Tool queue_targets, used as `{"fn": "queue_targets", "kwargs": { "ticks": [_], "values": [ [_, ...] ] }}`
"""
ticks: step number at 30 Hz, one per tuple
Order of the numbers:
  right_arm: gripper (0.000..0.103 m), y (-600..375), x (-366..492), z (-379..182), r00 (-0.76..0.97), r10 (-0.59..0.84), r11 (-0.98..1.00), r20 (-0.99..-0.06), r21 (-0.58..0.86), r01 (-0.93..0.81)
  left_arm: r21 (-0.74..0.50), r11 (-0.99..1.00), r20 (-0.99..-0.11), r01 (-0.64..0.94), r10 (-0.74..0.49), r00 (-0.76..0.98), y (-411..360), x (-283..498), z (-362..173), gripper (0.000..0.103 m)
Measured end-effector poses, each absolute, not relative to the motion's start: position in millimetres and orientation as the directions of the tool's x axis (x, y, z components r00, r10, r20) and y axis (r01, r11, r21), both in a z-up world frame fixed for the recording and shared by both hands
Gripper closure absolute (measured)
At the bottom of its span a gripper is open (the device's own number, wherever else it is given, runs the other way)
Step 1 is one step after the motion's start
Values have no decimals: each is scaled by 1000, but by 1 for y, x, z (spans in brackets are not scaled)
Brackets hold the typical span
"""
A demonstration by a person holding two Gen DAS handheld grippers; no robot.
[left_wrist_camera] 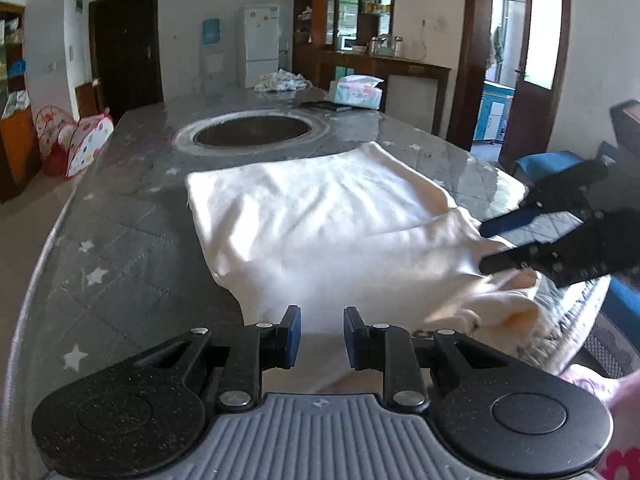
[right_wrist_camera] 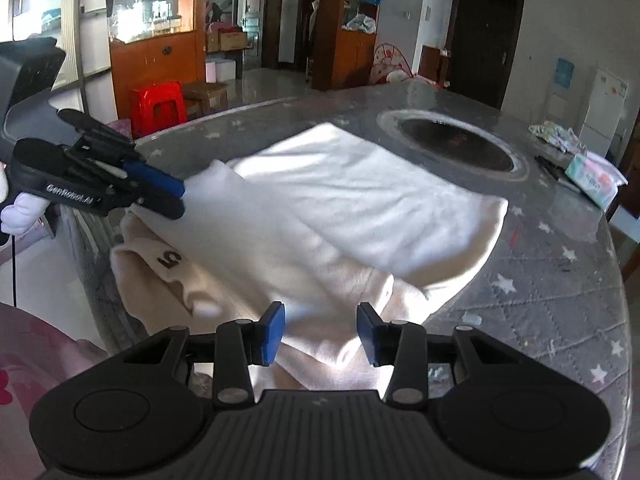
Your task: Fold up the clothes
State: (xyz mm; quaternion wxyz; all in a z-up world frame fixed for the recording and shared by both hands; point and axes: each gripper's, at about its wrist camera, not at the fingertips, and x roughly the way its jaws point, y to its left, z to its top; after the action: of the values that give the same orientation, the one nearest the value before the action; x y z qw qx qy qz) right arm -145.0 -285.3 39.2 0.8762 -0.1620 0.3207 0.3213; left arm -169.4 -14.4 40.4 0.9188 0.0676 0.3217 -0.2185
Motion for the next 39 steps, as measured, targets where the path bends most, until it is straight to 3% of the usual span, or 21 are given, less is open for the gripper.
{"fn": "queue_targets", "kwargs": {
  "ticks": [7,12,15,24,25,27,29,32,39],
  "values": [
    [63,-284,-149,31,586,442,735,-679,-100,-671,107,834,-628,542,-366,687,-22,-200,45,77],
    [62,-291,-155,42,595,449,741,-666,-95,-665,180,777,-629,604,-381,678,-33,-216,39,70],
    [58,-294,-159,45,596,446,739,-667,-101,-666,204,750,-617,630,-401,677,-44,-218,33,63],
    [48,-301,-178,49,588,442,713,-677,-133,-689,251,693,-595,675,-439,673,-61,-219,22,63],
    [47,-301,-181,49,585,442,707,-680,-137,-694,251,691,-592,678,-445,672,-62,-219,22,64],
    [47,-302,-185,49,578,442,694,-686,-147,-705,249,688,-585,682,-455,672,-63,-218,22,83],
    [44,-302,-189,48,570,440,678,-694,-160,-717,237,694,-580,680,-461,672,-63,-214,24,91],
    [36,-300,-194,47,569,440,651,-695,-189,-735,187,724,-562,664,-476,677,-58,-202,33,93],
    [35,-283,-192,39,587,465,594,-663,-258,-762,102,757,-530,645,-508,679,-51,-161,55,94]
  ]
}}
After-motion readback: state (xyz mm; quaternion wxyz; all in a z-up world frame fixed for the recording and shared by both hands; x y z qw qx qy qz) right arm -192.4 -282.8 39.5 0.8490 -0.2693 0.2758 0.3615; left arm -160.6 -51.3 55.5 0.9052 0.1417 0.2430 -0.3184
